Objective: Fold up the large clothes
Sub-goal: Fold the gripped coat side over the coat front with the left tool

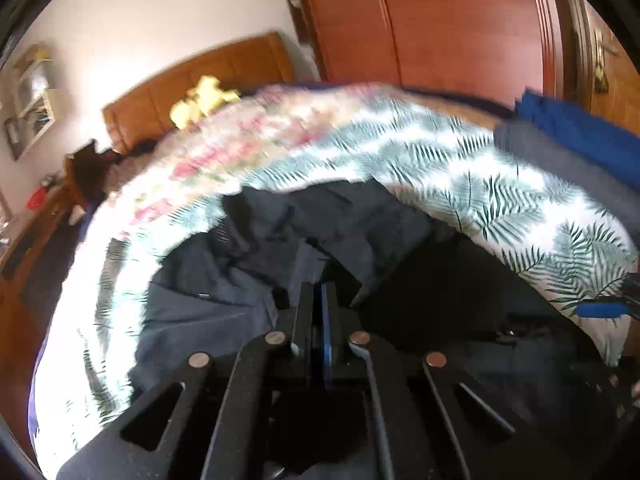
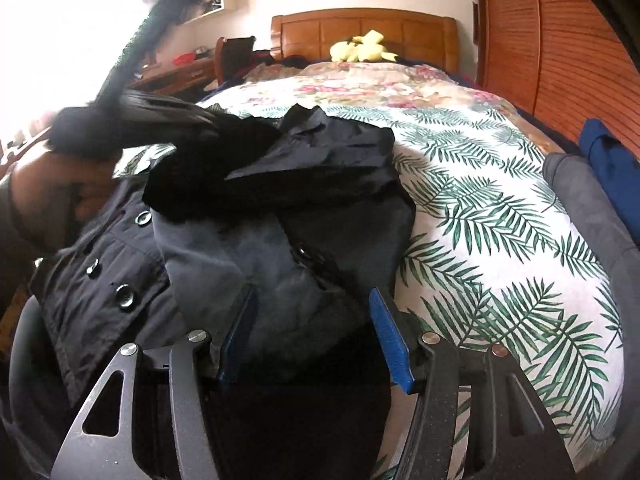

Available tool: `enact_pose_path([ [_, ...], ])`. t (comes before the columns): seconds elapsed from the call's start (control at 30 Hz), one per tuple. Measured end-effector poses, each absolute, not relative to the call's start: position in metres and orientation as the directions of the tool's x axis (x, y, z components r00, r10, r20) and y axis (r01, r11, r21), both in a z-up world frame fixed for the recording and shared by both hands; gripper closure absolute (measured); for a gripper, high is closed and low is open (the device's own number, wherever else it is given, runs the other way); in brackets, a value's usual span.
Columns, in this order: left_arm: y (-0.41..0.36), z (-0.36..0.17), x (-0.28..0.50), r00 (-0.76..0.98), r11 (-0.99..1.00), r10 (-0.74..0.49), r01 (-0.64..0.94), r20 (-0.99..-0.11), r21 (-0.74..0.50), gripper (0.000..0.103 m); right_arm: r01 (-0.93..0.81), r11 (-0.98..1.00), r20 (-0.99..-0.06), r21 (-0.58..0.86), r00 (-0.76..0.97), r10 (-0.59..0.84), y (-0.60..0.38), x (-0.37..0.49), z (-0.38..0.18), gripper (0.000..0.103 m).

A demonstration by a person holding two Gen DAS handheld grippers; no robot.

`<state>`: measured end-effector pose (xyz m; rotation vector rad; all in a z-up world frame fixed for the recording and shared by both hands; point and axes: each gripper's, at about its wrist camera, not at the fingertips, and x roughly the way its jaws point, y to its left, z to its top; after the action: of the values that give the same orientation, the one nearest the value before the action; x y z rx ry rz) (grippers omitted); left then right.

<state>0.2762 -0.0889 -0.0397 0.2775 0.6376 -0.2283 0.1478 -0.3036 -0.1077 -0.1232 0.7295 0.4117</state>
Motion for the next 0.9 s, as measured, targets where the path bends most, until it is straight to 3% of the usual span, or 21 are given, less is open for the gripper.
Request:
enact_pose_path([
  [0.4,-0.005,-0.031,0.183,0.826,0.97,-0.125,0.219,-0.549,0.108,0.102,-0.416,0.905,-0.673,0.084,0.647,0.36,-0.268,0.144,-0.115,0.044],
  [0.9,0.058,-0.071,0.106,0.787,0.987,-0.134,0.16,-0.602,-0.009,0.099,-0.455,0.887,-0.687,0.077,0.621,0.378,-0.217,0.139,-0.114,0.044],
])
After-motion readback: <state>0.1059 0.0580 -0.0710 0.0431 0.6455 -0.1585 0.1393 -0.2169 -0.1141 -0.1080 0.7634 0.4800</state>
